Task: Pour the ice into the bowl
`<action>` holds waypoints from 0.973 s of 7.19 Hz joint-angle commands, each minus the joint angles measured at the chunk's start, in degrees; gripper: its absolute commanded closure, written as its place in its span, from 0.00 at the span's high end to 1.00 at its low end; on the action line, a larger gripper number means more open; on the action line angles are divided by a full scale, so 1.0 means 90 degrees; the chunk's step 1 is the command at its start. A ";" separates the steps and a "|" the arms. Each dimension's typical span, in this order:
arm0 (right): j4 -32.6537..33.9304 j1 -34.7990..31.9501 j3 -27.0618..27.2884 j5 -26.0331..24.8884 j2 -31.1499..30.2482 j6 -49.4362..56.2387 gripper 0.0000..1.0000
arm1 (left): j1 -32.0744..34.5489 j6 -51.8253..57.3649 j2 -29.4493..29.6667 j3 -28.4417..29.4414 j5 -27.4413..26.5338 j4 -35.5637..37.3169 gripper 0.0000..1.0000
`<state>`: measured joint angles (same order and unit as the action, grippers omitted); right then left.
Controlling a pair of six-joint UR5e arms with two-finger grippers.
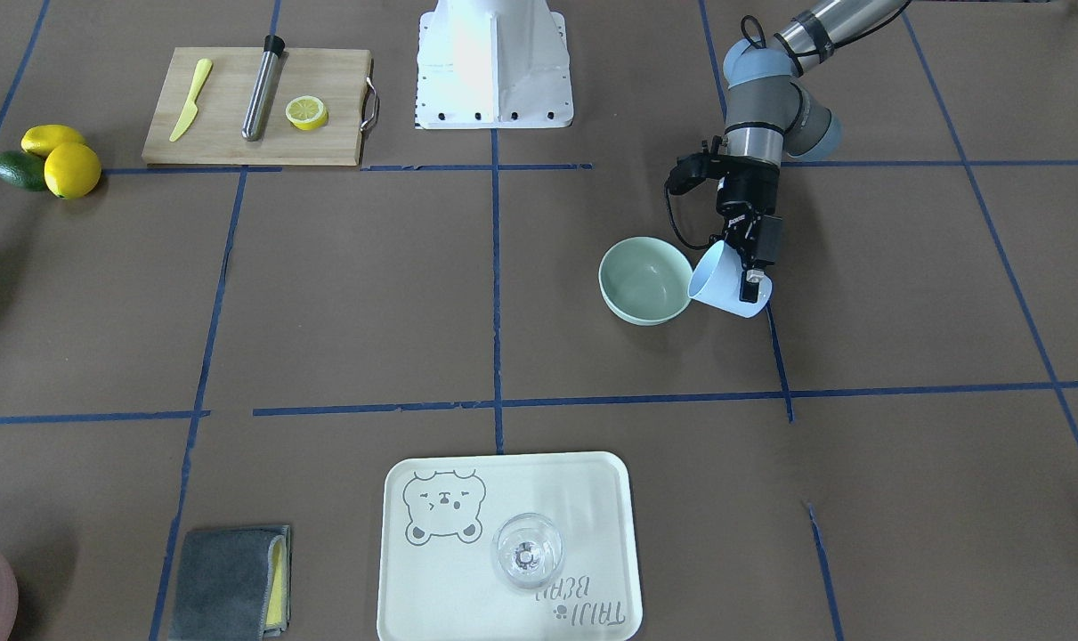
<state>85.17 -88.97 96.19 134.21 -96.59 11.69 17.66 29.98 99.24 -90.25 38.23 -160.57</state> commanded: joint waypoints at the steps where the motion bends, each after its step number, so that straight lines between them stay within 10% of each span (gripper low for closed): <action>1: 0.0000 -0.0007 -0.0005 0.0000 0.0000 0.0000 1.00 | -0.0048 0.1146 0.0212 -0.0001 -0.0437 0.0000 0.00; 7: 0.0000 -0.0026 -0.0005 0.0000 0.0000 0.0000 1.00 | -0.0107 0.3219 0.0350 0.0009 -0.0644 0.0000 0.00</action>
<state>85.17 -89.15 96.17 134.21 -96.59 11.69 16.91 54.98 102.24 -90.16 32.90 -160.58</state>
